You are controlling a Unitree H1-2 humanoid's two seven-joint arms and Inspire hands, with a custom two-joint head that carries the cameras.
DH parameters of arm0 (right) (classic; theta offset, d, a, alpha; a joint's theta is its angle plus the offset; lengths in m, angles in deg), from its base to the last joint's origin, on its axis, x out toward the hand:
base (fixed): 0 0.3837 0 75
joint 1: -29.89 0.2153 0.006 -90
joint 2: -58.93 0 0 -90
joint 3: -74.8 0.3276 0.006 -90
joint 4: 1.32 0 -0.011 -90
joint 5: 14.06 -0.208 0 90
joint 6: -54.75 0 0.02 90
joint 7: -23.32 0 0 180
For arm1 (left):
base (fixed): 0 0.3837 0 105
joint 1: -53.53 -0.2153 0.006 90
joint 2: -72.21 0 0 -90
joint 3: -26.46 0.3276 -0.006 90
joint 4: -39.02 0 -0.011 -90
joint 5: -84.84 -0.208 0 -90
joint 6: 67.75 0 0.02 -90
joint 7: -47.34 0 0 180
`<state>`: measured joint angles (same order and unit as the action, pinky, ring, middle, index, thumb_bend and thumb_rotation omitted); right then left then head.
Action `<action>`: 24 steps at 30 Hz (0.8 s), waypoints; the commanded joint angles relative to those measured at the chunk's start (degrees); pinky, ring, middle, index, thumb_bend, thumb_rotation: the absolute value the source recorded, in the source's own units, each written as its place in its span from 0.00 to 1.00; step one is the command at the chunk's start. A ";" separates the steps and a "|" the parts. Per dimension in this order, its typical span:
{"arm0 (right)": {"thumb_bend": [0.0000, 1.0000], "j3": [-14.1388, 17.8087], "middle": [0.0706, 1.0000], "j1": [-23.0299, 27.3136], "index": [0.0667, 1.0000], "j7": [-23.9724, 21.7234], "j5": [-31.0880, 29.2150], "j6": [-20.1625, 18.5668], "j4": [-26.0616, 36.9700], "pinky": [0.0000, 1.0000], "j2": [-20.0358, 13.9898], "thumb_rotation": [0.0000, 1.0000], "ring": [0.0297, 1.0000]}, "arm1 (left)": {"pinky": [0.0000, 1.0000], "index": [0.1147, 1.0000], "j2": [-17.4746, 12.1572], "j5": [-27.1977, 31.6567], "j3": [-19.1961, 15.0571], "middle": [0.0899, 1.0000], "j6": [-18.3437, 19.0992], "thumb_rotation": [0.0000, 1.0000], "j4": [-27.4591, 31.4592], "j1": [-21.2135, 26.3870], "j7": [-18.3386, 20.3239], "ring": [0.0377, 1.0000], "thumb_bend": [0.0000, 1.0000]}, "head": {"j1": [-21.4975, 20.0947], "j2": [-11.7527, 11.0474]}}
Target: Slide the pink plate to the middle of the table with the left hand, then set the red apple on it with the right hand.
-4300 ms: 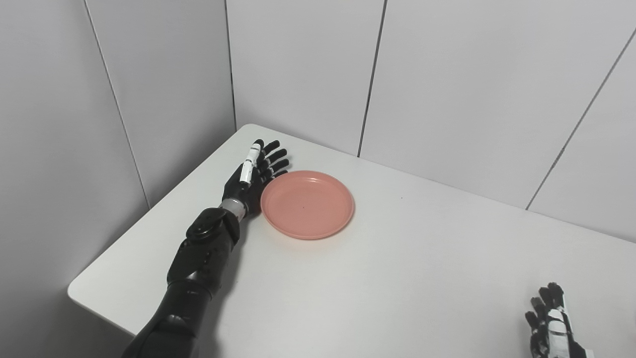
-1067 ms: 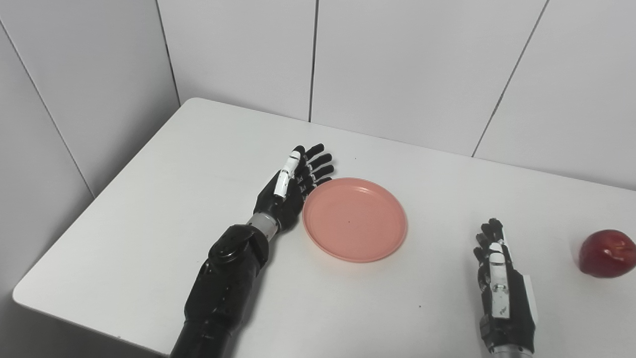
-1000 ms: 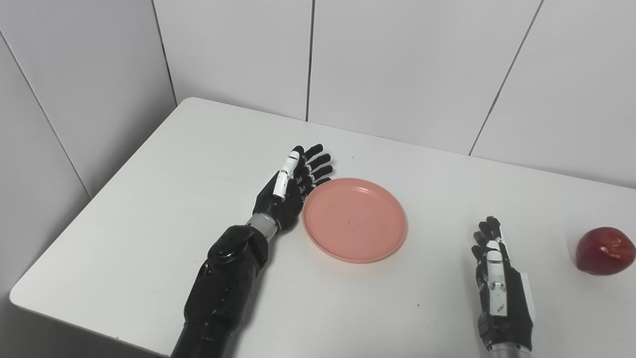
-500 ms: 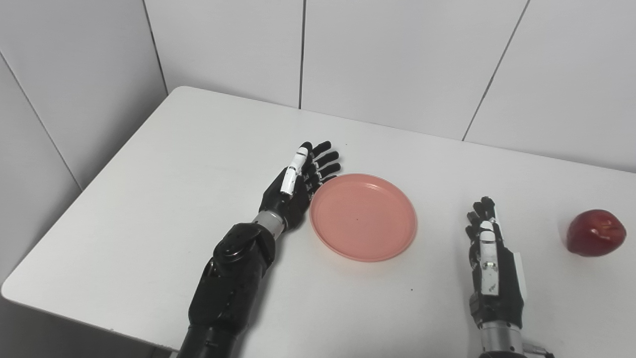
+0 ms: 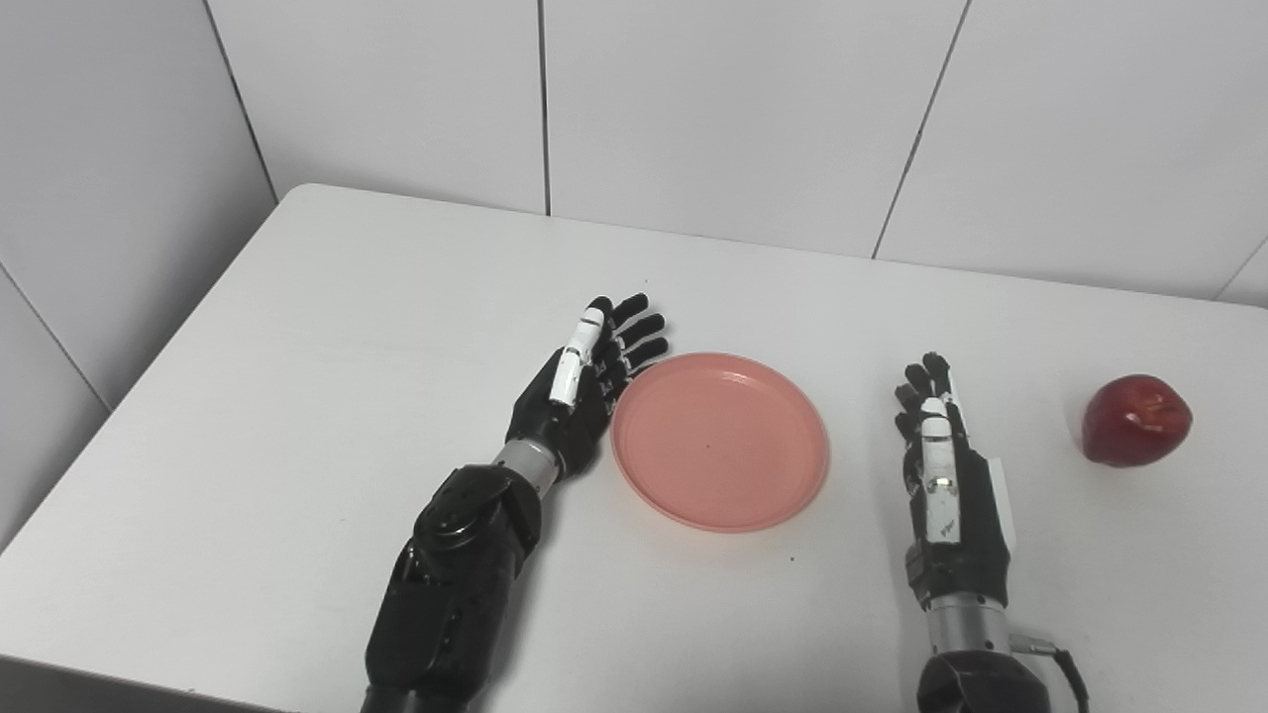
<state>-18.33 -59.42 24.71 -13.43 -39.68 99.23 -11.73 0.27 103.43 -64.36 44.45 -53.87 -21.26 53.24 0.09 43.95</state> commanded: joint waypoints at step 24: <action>0.26 -0.09 0.96 2.77 0.96 1.52 1.08 0.23 0.75 0.99 1.06 1.00 0.96 | 0.89 0.87 -0.10 0.08 1.64 0.89 0.72 1.00 2.35 -1.76 2.18 0.89 0.37 | -6.19 0.92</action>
<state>-18.29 -58.68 26.25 -12.57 -39.70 99.02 -11.12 0.10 103.34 -62.60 44.77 -51.88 -23.18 55.13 -6.15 44.82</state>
